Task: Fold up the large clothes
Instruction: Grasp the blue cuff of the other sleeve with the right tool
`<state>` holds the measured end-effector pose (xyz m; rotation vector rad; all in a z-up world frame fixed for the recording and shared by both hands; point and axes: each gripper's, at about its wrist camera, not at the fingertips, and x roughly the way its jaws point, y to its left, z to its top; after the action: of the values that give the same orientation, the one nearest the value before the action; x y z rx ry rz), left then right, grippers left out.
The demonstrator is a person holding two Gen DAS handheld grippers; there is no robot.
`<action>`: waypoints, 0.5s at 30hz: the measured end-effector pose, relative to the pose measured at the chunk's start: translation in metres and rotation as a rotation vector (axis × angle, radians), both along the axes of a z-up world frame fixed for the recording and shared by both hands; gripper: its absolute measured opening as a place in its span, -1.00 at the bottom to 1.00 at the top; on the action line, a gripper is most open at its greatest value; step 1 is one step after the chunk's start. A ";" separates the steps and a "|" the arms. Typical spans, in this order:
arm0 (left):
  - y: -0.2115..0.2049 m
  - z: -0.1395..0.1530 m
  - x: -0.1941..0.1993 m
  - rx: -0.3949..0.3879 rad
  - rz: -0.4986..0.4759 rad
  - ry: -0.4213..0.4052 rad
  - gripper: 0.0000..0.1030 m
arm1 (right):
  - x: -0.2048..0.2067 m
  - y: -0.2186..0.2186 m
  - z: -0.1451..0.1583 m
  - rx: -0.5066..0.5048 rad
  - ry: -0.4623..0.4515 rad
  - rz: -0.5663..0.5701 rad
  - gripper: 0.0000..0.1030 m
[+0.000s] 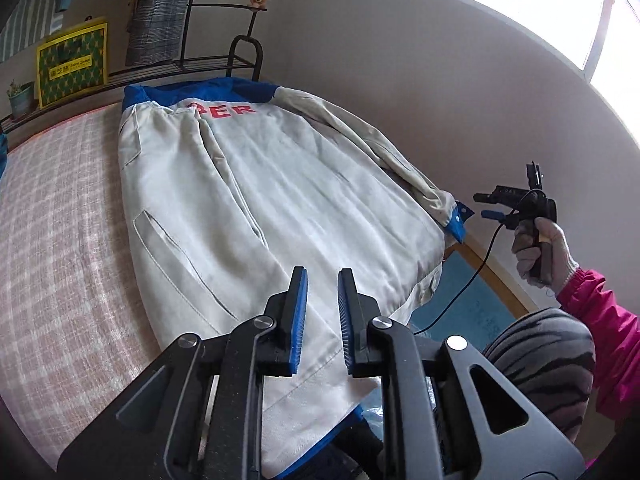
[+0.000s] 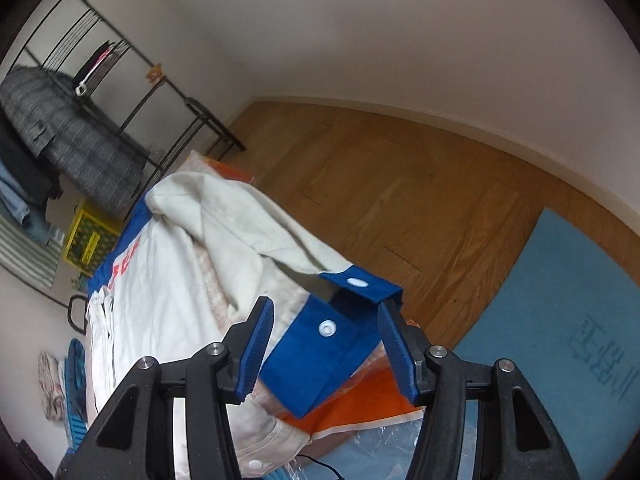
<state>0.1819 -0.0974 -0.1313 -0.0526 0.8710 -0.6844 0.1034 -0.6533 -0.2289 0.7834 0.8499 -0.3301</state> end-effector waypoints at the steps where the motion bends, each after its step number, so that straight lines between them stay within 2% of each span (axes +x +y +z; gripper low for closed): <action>1: -0.001 0.000 0.003 -0.005 0.004 0.006 -0.73 | 0.000 -0.009 -0.008 0.034 -0.006 -0.028 0.17; 6: -0.008 0.001 0.010 -0.013 0.005 0.010 -0.73 | -0.004 -0.042 -0.051 0.233 -0.059 -0.176 0.27; 9: -0.011 0.001 0.011 -0.003 0.000 0.011 -0.73 | -0.001 -0.049 -0.073 0.319 -0.072 -0.218 0.27; 10: -0.012 0.001 0.011 0.002 -0.001 0.009 -0.73 | 0.000 -0.049 -0.077 0.337 -0.079 -0.217 0.20; 12: -0.011 0.002 0.012 0.006 0.003 0.003 -0.73 | 0.005 -0.046 -0.077 0.362 -0.100 -0.188 -0.20; 13: -0.011 0.002 0.012 0.006 0.008 0.000 -0.73 | 0.007 -0.044 -0.074 0.356 -0.102 -0.164 -0.48; 15: -0.009 0.004 0.014 0.001 0.014 -0.004 -0.73 | 0.009 -0.039 -0.061 0.291 -0.098 -0.118 -0.78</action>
<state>0.1954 -0.1065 -0.1274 -0.0568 0.8668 -0.6706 0.1120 -0.6927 -0.2900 1.1147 0.7703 -0.2728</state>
